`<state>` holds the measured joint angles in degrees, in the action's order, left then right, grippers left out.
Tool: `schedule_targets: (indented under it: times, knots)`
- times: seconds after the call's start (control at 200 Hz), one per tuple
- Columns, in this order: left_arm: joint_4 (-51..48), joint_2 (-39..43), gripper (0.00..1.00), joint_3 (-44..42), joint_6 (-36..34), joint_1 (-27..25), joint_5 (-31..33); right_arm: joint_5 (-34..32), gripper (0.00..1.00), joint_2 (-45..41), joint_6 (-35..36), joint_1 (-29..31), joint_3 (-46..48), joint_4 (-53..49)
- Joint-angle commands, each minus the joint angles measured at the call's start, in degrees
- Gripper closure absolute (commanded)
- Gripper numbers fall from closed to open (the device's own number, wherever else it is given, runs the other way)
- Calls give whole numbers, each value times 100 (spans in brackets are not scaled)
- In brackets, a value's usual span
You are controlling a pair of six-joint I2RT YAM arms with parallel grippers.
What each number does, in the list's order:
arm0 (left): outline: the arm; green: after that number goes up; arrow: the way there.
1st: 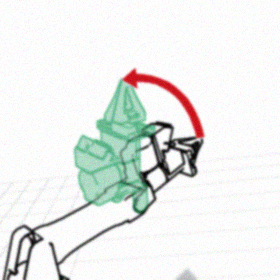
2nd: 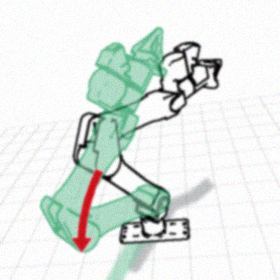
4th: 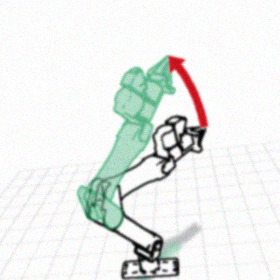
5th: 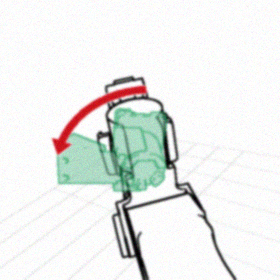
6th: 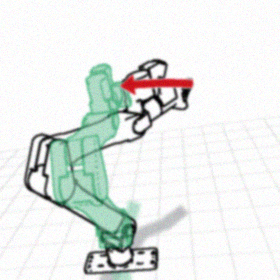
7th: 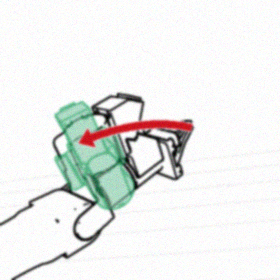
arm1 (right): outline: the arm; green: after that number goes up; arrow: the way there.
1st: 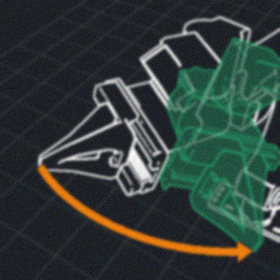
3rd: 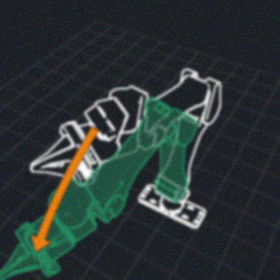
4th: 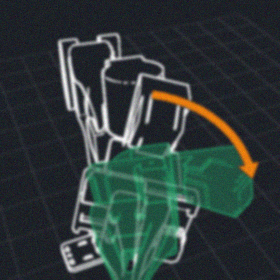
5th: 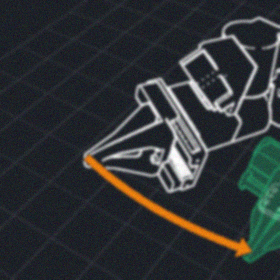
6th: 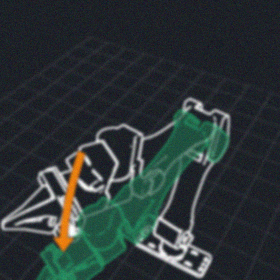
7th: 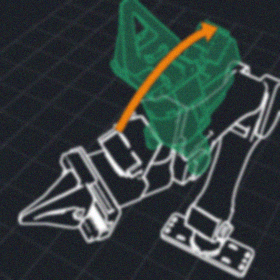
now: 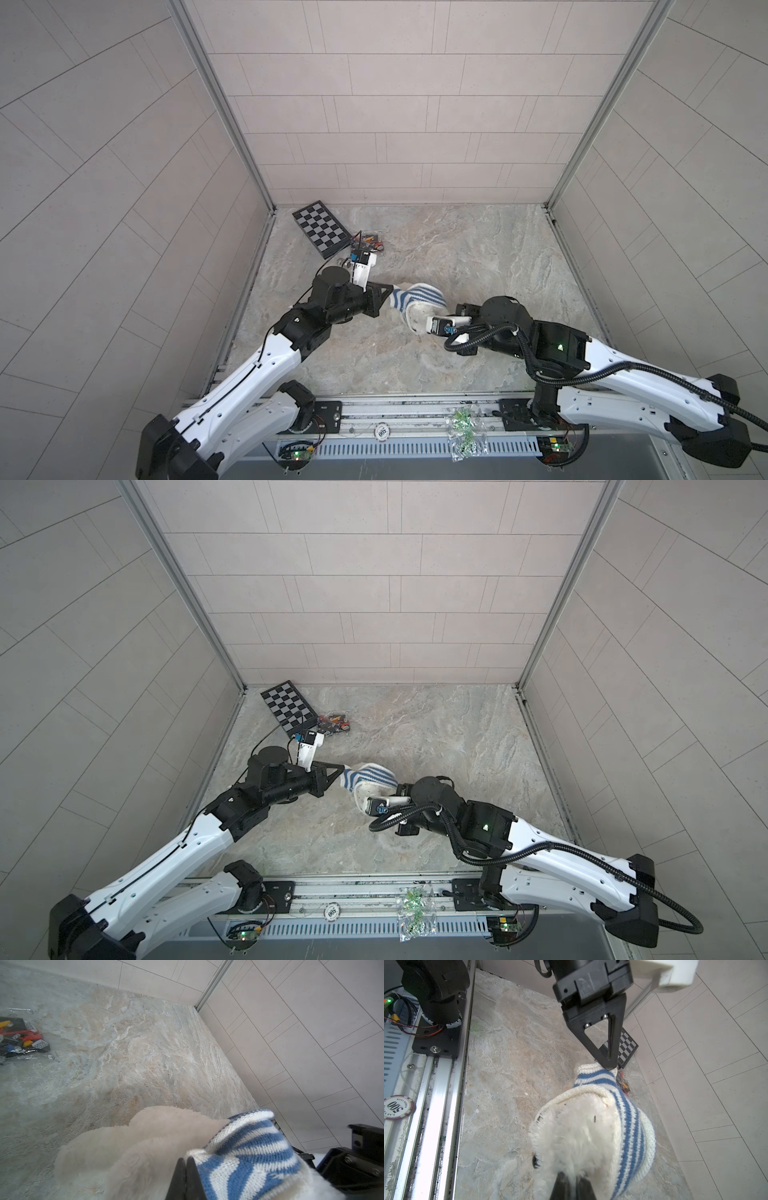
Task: Dress the teddy bear
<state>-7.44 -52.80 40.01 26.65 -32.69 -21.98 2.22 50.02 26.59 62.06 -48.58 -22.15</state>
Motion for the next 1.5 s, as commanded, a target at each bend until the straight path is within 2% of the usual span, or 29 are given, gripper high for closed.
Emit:
schedule_targets:
  times: [0.0, 0.155, 0.566, 0.661, 0.756, 0.856, 0.926, 1.096, 1.181, 1.302, 1.492]
  knots:
    - [-260, -75, 100, -181, -283, 173, 798, 143, 100, -182, 237, 170, -28, -51]
    - [-424, -109, 100, -277, -424, 171, 1142, 137, 100, -341, 283, 293, 30, 39]
    - [-477, 177, 100, -517, -335, 170, 1317, 117, 100, -605, 217, 333, 198, 212]
    - [-402, 250, 100, -588, -336, 174, 1161, -146, 100, -604, 109, 333, 234, 398]
    - [-87, 422, 100, -675, -264, 172, 702, -578, 100, -471, -57, 333, 164, 505]
    - [58, 737, 83, -708, -182, 165, 373, -695, 100, -297, -302, 333, -3, 475]
    - [-112, 1047, 71, -674, -202, 175, 410, -775, 100, -204, -563, 333, -134, 479]
    - [-298, 1955, 51, -804, -214, 173, 556, -924, 100, 7, -1416, 275, -556, 406]
    - [18, 2284, 47, -1116, 4, 164, 460, -809, 100, 113, -1856, 133, -697, 398]
    - [841, 2456, 47, -1728, 487, 109, 23, -247, 100, 259, -2471, -210, -849, 411]
    - [2093, 2537, 47, -2377, 1035, -251, -231, 395, 100, 353, -2931, -696, -912, 435]
